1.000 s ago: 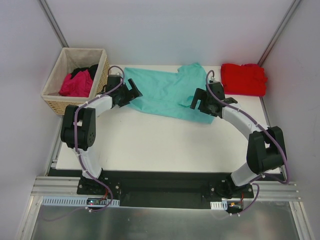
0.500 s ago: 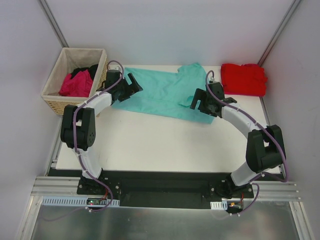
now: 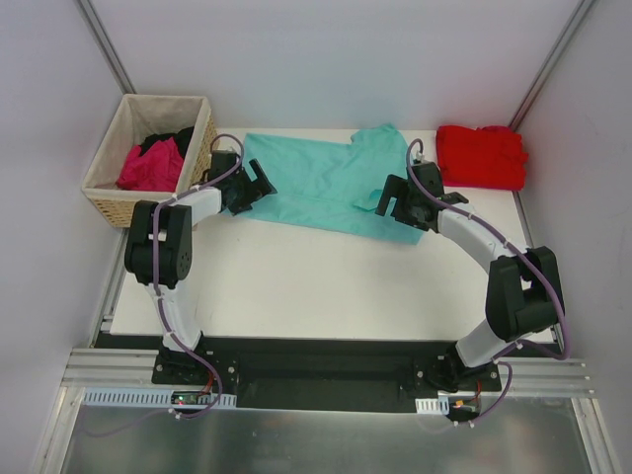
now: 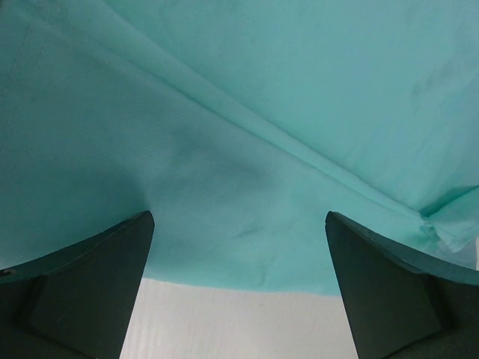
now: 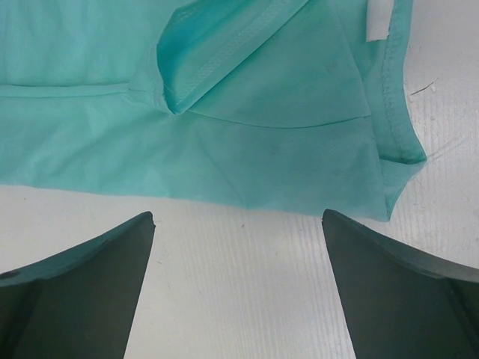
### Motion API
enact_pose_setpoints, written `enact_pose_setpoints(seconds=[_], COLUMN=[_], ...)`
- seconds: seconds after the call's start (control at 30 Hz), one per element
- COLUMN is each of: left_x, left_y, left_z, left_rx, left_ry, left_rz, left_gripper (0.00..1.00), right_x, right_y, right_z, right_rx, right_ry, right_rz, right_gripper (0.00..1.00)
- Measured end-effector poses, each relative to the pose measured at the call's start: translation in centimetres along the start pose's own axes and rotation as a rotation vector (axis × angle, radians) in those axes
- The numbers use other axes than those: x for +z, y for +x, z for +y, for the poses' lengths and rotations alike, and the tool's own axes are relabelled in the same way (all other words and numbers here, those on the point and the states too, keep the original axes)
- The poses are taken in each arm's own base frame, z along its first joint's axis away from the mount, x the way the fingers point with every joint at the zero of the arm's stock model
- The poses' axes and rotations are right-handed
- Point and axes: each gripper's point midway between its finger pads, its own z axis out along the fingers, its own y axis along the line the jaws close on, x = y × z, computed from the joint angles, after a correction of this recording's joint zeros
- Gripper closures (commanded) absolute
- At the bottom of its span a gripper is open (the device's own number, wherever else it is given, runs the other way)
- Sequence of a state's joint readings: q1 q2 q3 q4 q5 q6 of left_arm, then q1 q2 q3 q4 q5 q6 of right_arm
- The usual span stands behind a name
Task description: Fold and stack the t-shirts
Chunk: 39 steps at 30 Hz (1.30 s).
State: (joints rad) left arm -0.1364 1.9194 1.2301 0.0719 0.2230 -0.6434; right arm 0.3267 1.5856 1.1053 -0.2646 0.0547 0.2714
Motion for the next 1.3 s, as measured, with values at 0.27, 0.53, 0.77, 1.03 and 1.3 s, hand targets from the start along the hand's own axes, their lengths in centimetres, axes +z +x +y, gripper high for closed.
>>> enact_pose_setpoints(seconds=[0.27, 0.53, 0.77, 1.03, 1.3], left_x=[0.4, 0.3, -1.6, -4.5, -8.0], left_y=[1.3, 3.1, 7.7, 11.3, 14.4], left_z=[1.3, -0.1, -1.4, -0.8, 1.1], left_rx=[-0.006, 0.033, 0.061, 0.070, 0.067], left_ry=[0.002, 0.034, 0.063, 0.061, 0.046], left_rz=[-0.011, -0.023, 0.024, 0.051, 0.051], left_gripper=[0.01, 0.01, 0.01, 0.01, 0.01], right_x=[0.0, -0.1, -1.1, -2.8, -5.0], right_y=[0.0, -0.1, -0.7, 0.7, 1.7], right_z=[-0.1, 0.0, 0.2, -0.9, -1.7], right_rx=[0.001, 0.002, 0.004, 0.005, 0.006], right_ry=[0.002, 0.000, -0.015, -0.005, -0.011], right_rz=[0.000, -0.002, -0.030, -0.032, -0.059], right_gripper=[0.00, 0.00, 0.01, 0.01, 0.01])
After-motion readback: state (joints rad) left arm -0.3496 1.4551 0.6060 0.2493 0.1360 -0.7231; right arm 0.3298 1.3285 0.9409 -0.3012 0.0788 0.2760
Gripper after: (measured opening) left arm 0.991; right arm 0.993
